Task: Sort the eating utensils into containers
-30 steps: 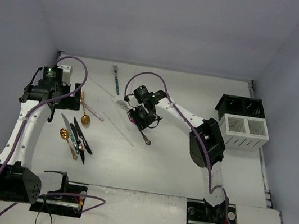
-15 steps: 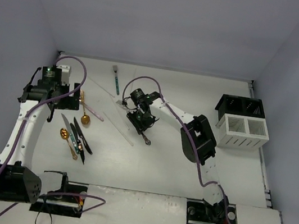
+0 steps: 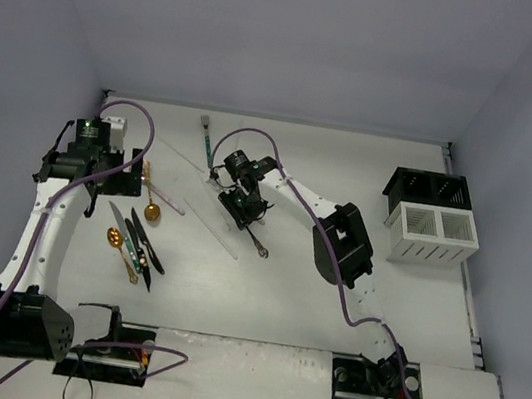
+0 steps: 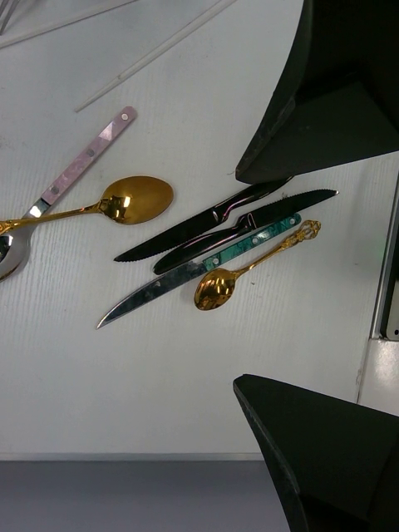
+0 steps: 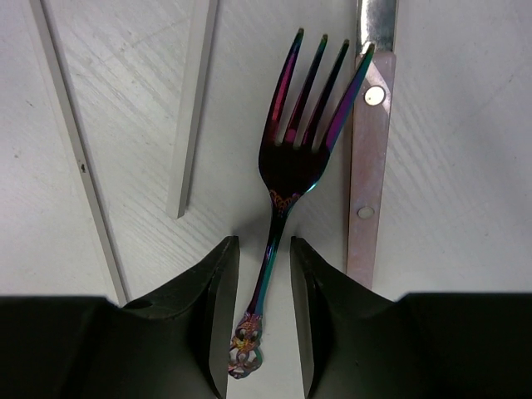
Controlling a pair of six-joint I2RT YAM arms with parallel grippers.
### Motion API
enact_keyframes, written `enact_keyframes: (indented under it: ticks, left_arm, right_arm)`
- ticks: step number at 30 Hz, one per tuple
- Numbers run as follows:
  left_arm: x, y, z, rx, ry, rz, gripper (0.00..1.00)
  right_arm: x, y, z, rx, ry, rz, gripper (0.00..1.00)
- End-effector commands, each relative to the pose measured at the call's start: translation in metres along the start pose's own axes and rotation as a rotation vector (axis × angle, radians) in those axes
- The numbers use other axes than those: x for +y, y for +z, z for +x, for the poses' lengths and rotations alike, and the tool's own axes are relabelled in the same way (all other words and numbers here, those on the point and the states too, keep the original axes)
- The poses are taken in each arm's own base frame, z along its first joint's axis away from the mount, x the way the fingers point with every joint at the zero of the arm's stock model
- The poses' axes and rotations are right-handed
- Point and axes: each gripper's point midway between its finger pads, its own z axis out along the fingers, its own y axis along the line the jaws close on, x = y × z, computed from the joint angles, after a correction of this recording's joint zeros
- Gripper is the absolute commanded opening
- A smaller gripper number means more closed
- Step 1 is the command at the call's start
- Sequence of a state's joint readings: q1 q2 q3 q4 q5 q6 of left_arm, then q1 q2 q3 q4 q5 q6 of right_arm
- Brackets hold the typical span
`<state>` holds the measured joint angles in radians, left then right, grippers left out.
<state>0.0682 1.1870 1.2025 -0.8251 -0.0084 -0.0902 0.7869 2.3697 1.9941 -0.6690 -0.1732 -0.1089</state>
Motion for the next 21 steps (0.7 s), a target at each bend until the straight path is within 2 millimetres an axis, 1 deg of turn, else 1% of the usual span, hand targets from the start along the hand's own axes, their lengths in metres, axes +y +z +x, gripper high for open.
enact_keyframes:
  ticks: [1,2,5,6,7,8,12,15,17,19,20,21]
  left_arm:
    - [0.006,-0.007,-0.015,-0.068,-0.033,-0.022,0.97]
    - [0.006,-0.007,-0.015,-0.068,-0.033,-0.022,0.97]
    - [0.008,-0.007,-0.015,-0.068,-0.034,-0.029,0.97]
    - [0.008,-0.007,-0.015,-0.068,-0.034,-0.031,0.97]
    - [0.008,-0.007,-0.015,-0.068,-0.034,-0.031,0.97]
    - [0.008,-0.007,-0.014,-0.068,-0.034,-0.032,0.97]
    - [0.012,-0.009,-0.016,-0.076,-0.038,-0.05,0.97]
    - [0.013,-0.012,-0.018,-0.085,-0.034,-0.049,0.97]
    - [0.012,-0.013,-0.018,-0.088,-0.032,-0.041,0.97]
    - [0.011,-0.014,-0.018,-0.093,-0.029,-0.037,0.97]
    - [0.011,-0.015,-0.017,-0.095,-0.029,-0.035,0.97]
    - [0.011,-0.014,-0.016,-0.092,-0.026,-0.03,0.97]
  right_arm:
    - [0.002,0.008,0.007,0.046,-0.007,0.009,0.26]
    - [0.002,0.009,0.008,0.051,-0.007,0.008,0.25]
    - [0.002,0.008,0.014,0.068,-0.008,0.003,0.11]
    - [0.002,0.006,0.014,0.069,-0.009,0.003,0.05]
    - [0.003,0.004,0.015,0.07,-0.008,0.002,0.02]
    - [0.004,0.001,0.015,0.067,-0.008,0.001,0.0]
    - [0.012,-0.027,0.001,0.007,-0.01,-0.034,0.0]
    - [0.02,-0.062,-0.021,-0.09,-0.019,-0.066,0.0]
    - [0.025,-0.1,-0.046,-0.198,-0.039,-0.077,0.0]
    - [0.025,-0.151,-0.071,-0.335,-0.078,-0.054,0.0]
    - [0.021,-0.17,-0.078,-0.383,-0.089,-0.026,0.0]
    - [0.013,-0.18,-0.081,-0.408,-0.099,0.006,0.0]
